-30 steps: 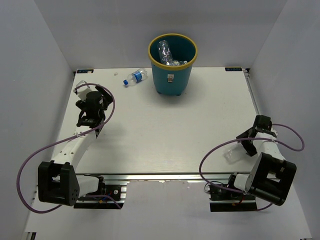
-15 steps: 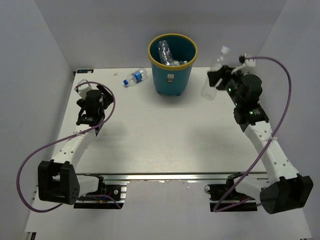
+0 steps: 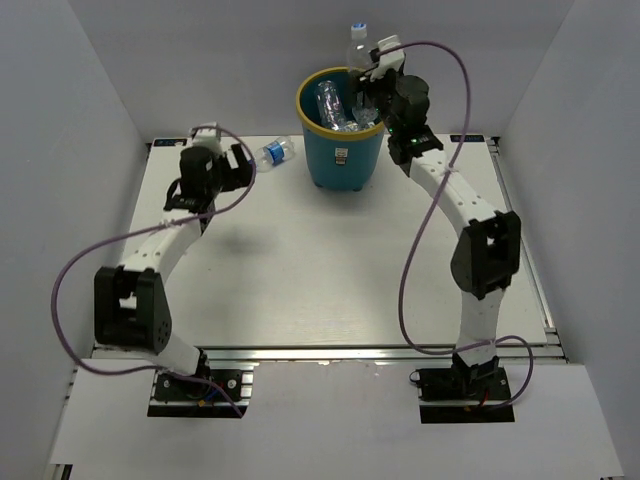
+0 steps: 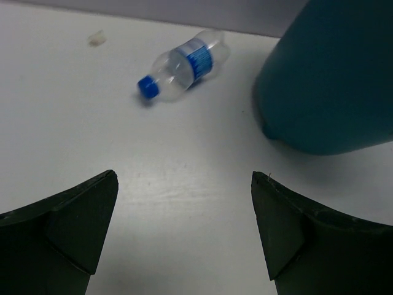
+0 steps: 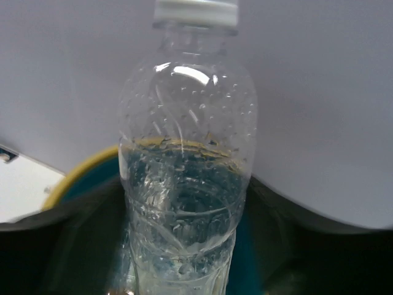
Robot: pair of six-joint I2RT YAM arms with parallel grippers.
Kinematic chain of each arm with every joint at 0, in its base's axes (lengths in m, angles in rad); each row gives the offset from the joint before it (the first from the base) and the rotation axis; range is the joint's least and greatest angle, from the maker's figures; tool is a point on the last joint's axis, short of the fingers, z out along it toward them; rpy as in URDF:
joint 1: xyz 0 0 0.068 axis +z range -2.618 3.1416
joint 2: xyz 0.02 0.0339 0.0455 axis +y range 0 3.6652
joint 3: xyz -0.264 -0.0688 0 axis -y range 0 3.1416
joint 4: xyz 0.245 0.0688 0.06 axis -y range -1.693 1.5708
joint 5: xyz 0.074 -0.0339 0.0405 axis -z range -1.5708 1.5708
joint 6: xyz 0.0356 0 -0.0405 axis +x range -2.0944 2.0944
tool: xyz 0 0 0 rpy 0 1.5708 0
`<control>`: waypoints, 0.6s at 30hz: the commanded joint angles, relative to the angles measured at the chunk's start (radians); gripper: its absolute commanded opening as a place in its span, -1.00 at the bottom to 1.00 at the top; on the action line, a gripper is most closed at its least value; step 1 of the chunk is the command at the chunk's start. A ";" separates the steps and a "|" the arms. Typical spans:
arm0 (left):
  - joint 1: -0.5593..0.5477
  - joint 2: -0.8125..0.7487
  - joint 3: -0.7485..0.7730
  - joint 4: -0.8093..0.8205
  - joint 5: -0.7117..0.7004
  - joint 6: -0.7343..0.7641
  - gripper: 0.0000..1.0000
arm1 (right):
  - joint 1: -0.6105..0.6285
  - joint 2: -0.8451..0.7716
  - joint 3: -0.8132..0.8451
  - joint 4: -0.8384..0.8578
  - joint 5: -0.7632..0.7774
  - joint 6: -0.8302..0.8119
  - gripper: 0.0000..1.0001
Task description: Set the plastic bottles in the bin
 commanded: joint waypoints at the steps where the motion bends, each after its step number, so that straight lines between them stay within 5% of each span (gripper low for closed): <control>1: 0.003 0.110 0.210 0.012 0.230 0.189 0.97 | -0.002 0.057 0.115 -0.038 0.049 -0.007 0.75; 7: 0.003 0.406 0.502 -0.166 0.354 0.408 0.96 | -0.002 0.060 0.302 -0.268 -0.017 0.032 0.79; 15: 0.003 0.878 1.181 -0.454 0.447 0.484 0.97 | -0.005 -0.208 0.155 -0.303 0.029 0.061 0.79; 18: 0.003 0.991 1.274 -0.429 0.445 0.494 0.96 | -0.007 -0.348 -0.021 -0.294 0.032 0.058 0.79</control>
